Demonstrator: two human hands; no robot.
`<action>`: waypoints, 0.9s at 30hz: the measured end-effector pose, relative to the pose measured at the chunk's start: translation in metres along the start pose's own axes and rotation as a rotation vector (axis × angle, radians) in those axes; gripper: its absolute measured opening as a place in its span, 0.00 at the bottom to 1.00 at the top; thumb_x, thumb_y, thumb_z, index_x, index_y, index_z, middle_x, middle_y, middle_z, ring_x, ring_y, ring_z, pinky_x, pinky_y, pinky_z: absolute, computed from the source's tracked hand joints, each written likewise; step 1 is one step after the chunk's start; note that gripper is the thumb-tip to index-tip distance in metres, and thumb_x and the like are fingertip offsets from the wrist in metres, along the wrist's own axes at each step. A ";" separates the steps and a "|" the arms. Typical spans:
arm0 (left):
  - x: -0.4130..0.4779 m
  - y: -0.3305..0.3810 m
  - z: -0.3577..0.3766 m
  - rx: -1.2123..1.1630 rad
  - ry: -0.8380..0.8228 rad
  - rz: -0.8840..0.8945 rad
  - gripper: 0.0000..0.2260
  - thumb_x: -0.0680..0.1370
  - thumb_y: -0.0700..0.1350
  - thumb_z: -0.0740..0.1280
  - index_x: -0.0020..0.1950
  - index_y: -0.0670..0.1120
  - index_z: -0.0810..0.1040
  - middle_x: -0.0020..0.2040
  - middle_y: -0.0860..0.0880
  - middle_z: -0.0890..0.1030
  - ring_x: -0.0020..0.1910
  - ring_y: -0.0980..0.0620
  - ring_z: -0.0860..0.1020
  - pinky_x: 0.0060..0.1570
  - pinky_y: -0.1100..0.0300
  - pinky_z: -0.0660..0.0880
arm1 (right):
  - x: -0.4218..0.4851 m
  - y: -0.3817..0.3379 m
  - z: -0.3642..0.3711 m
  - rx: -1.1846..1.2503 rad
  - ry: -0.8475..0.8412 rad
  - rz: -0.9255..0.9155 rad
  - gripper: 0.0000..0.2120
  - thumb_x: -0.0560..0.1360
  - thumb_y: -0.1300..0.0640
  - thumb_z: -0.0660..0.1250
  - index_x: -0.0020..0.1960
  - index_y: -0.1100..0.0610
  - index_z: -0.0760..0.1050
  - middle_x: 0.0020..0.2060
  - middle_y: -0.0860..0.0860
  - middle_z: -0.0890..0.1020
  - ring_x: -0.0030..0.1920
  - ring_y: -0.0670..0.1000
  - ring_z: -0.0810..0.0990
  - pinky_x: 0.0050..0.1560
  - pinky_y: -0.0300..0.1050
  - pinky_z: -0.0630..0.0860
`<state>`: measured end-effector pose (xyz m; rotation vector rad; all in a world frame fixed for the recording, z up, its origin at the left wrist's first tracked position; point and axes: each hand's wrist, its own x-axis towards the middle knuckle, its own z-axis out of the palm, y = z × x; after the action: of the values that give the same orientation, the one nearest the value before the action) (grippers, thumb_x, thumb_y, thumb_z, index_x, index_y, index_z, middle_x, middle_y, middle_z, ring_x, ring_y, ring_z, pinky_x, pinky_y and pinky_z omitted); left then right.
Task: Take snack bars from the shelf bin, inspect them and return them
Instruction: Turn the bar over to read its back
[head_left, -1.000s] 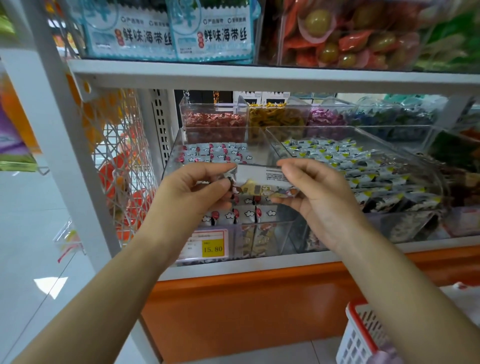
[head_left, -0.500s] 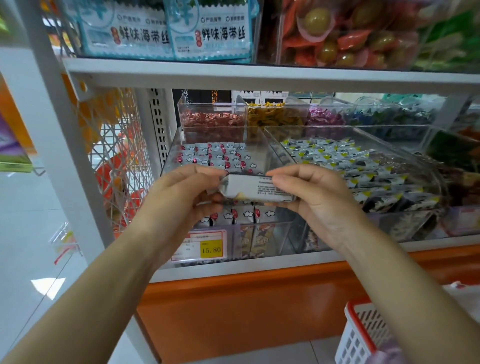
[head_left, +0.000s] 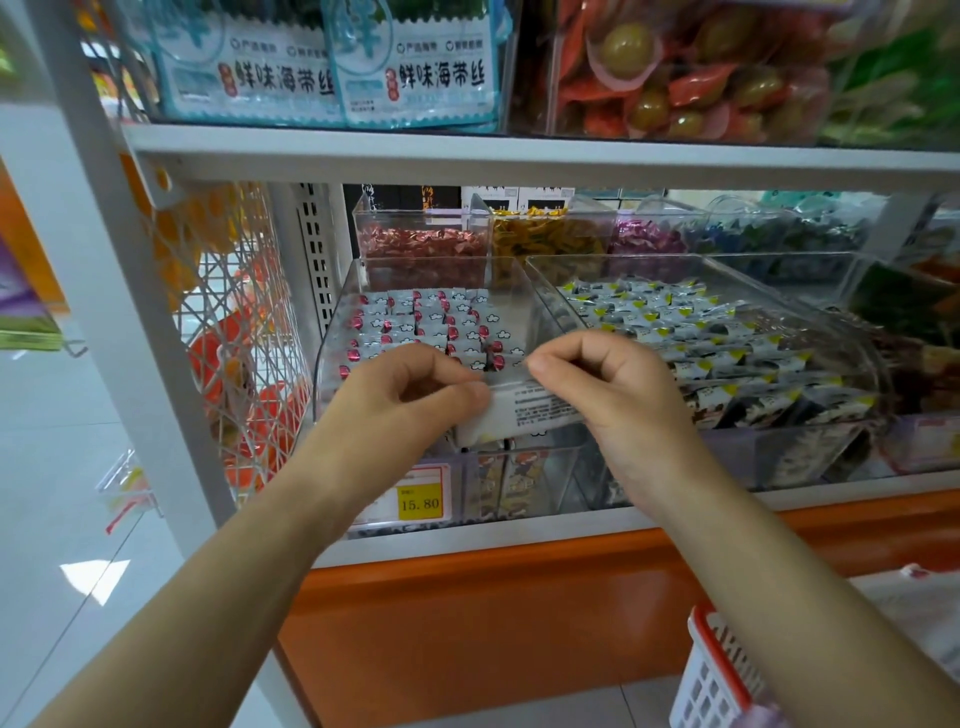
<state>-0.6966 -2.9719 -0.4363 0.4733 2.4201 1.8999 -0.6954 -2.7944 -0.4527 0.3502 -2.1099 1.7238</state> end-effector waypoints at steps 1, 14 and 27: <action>0.001 0.000 0.000 -0.007 -0.007 -0.014 0.05 0.73 0.46 0.69 0.39 0.47 0.81 0.36 0.48 0.81 0.30 0.58 0.75 0.28 0.70 0.70 | -0.001 -0.001 0.000 -0.007 -0.009 -0.014 0.06 0.73 0.59 0.69 0.39 0.51 0.80 0.33 0.42 0.81 0.38 0.40 0.79 0.40 0.31 0.73; 0.000 0.002 -0.010 -0.012 -0.080 -0.011 0.11 0.65 0.53 0.69 0.45 0.52 0.83 0.41 0.49 0.83 0.32 0.58 0.79 0.32 0.72 0.74 | -0.001 -0.002 -0.001 0.046 0.032 -0.076 0.07 0.72 0.60 0.70 0.39 0.49 0.81 0.35 0.44 0.82 0.38 0.41 0.79 0.40 0.32 0.74; 0.005 -0.007 -0.013 0.061 0.005 0.071 0.09 0.71 0.48 0.68 0.50 0.55 0.82 0.41 0.52 0.84 0.35 0.59 0.79 0.33 0.71 0.73 | 0.007 -0.003 -0.029 0.132 -0.200 0.199 0.10 0.66 0.56 0.68 0.42 0.61 0.82 0.37 0.54 0.85 0.40 0.53 0.85 0.35 0.42 0.81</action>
<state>-0.7054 -2.9845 -0.4387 0.5653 2.5034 1.8608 -0.6964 -2.7667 -0.4422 0.3749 -2.2409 2.0245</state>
